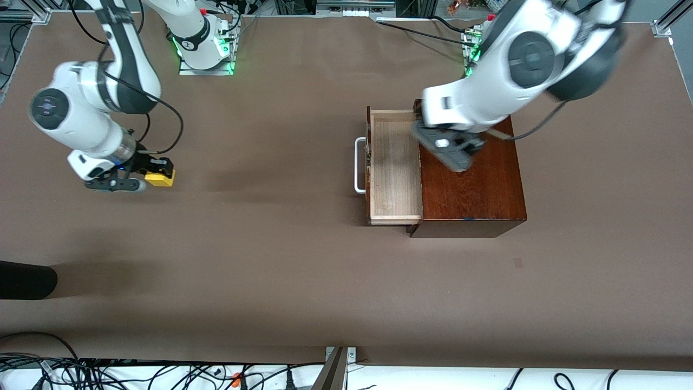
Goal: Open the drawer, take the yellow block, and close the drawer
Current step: 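Lift the yellow cube out with the right gripper and carry it aside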
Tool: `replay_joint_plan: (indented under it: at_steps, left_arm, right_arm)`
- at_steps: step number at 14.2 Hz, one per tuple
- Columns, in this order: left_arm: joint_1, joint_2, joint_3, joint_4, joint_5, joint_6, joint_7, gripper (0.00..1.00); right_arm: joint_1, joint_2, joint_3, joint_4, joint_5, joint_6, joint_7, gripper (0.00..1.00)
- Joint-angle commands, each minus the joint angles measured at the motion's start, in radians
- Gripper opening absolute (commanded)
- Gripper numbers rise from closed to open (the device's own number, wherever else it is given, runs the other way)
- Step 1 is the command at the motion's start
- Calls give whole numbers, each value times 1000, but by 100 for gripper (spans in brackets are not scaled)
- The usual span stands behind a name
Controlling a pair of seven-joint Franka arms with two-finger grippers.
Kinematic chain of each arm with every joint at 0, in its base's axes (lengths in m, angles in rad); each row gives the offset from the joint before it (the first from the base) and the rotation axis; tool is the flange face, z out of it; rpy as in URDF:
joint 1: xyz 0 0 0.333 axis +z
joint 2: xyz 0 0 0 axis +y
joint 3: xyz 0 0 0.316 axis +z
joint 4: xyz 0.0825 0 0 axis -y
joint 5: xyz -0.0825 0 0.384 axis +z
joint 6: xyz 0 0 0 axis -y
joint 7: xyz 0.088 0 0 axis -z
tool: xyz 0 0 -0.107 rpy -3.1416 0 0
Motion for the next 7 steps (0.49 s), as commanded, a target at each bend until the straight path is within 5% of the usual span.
replay_joint_plan:
  at_steps: [1,7]
  left_arm:
    - [-83,96,-8,49,-27,139,133,100]
    - [-240,272,-6,47,26,416,587,100]
  right_arm:
    - [4,70,-1,-23,14,88,-29,0]
    - [4,186,4,-36,38,203,-49,0]
